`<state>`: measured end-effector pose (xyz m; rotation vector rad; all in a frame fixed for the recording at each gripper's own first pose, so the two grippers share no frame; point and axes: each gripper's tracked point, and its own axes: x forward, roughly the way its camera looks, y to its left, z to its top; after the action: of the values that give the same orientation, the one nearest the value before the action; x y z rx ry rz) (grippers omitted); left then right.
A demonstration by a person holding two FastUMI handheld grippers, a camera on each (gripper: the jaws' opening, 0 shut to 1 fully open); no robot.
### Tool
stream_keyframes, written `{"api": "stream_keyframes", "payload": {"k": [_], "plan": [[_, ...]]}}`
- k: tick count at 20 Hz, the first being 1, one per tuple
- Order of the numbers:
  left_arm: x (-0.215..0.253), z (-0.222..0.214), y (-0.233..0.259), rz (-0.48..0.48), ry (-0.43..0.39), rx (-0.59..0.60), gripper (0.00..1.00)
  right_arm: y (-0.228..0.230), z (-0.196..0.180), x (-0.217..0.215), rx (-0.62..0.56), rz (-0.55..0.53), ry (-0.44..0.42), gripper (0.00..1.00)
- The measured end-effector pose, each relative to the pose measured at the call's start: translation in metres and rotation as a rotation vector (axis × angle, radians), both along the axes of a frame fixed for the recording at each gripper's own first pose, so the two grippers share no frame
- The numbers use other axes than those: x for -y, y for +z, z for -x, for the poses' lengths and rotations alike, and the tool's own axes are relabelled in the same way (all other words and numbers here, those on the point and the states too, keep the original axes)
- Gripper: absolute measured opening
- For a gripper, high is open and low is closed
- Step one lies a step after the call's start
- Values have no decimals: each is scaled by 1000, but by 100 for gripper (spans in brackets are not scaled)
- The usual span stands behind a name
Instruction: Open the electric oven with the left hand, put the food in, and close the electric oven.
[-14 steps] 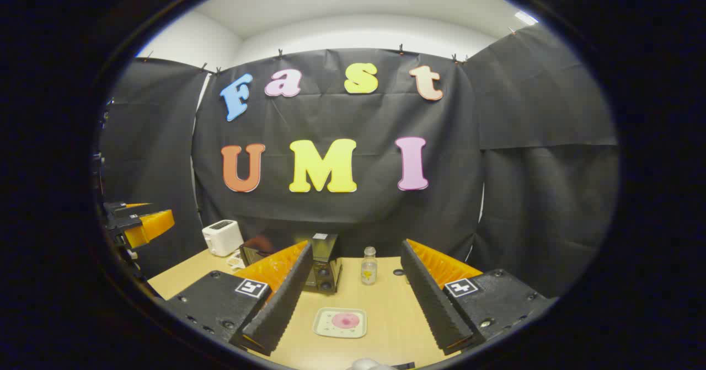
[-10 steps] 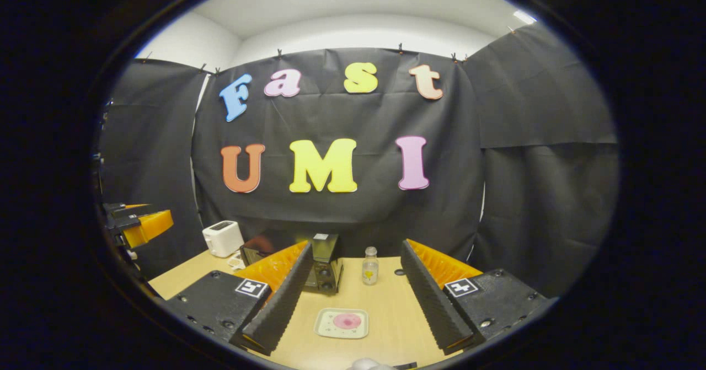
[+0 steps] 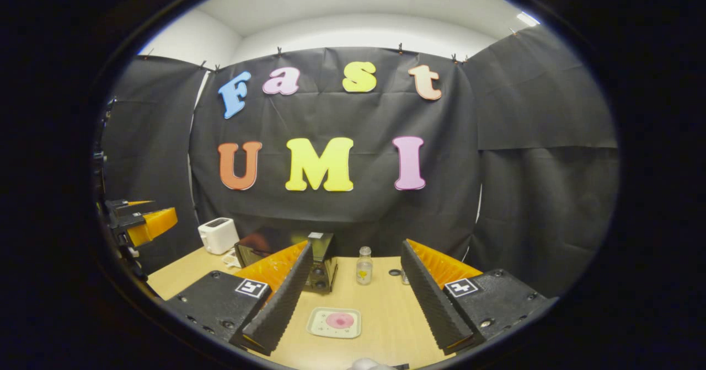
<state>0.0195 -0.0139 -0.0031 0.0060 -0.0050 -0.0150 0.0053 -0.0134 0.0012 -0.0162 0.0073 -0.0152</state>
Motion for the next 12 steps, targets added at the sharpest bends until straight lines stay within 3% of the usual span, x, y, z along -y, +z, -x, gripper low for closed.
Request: {"api": "stream_keyframes", "payload": {"k": [5,12], "plan": [[18,-28,-9,1,-21,-4,97,3,1,17,0,5,-30,100],[54,-102,-37,28,-90,-39,97,6,4,47,-18,15,-104,100]]}}
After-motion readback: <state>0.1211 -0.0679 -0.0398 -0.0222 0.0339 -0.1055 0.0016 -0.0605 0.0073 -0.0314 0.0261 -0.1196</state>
